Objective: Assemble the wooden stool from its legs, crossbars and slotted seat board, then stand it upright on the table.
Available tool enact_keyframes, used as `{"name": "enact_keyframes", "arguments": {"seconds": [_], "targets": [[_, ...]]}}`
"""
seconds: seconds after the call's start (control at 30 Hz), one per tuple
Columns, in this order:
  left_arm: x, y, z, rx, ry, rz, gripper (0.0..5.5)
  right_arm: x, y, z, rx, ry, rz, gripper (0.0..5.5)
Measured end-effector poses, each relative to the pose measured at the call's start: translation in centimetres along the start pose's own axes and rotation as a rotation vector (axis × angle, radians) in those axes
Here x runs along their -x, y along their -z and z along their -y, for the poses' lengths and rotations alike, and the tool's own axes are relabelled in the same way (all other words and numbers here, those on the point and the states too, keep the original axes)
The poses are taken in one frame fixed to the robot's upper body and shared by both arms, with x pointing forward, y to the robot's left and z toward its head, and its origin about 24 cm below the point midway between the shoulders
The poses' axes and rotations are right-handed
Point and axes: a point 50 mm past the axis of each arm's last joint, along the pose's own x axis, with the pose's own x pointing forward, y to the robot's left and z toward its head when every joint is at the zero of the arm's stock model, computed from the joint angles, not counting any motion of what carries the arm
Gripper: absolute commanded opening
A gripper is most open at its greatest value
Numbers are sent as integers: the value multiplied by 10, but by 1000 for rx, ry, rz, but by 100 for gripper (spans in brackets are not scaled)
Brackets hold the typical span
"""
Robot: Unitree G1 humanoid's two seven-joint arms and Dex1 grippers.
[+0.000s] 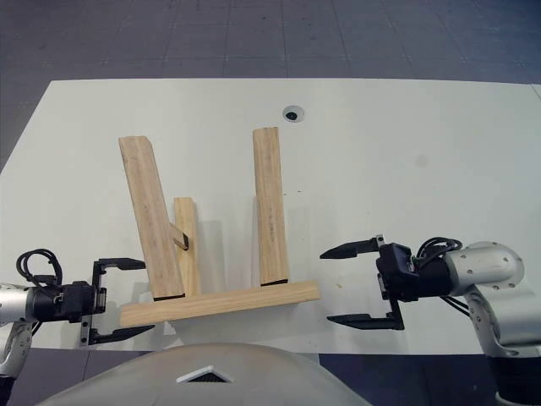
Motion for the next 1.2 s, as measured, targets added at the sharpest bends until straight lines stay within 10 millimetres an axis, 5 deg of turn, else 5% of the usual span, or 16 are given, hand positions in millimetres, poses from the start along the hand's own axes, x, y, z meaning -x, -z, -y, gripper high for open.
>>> {"name": "enact_keyframes", "arguments": {"seconds": [0.4,0.53,1.07,1.2], "targets": [[-7,0,0,-19,-8,-39,550,-16,-2,10,27,23,13,547],[-7,-1,0,-35,-8,-37,550,-22,-1,10,25,35,34,479],[-9,-4,-11,-123,-74,-62,295,-40,4,5,-16,-39,57,184],[-9,-5,-11,-134,-84,-57,219,-40,4,6,-23,-19,57,163]]}}
